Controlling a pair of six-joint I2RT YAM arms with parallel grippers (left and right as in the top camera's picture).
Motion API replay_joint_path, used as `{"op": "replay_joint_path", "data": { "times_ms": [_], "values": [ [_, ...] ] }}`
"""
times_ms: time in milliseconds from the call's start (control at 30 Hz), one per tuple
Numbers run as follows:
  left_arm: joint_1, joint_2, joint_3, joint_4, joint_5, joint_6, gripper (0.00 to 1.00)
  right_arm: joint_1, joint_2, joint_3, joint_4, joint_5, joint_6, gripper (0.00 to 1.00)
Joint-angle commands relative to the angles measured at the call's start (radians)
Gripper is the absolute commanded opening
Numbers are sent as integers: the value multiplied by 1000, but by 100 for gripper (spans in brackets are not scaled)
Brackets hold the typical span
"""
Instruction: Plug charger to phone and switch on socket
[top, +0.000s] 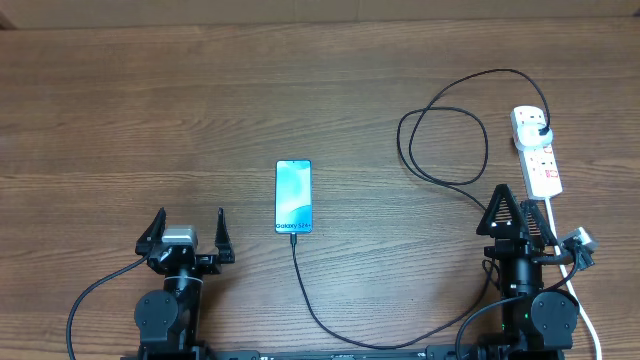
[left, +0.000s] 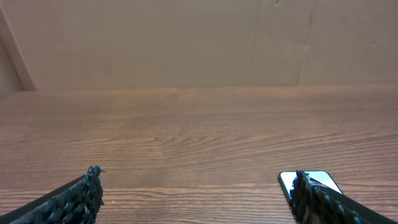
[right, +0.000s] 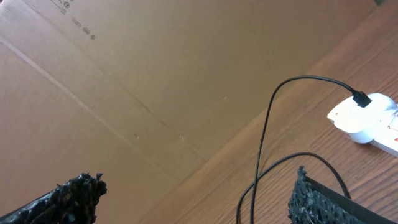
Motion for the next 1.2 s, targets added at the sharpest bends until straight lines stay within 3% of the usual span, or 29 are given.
{"op": "replay_joint_path", "data": {
  "times_ms": [0,233,1167],
  "values": [
    [10,-3,-3,-2,-6,-9,100,1,-3,-23,-3,17,2,100],
    [10,-3,-3,-2,-6,-9,100,1,-3,-23,-225,19,2,100],
    [10,-3,-3,-2,-6,-9,100,-3,0,-22,-225,19,-1,100]
  ]
}}
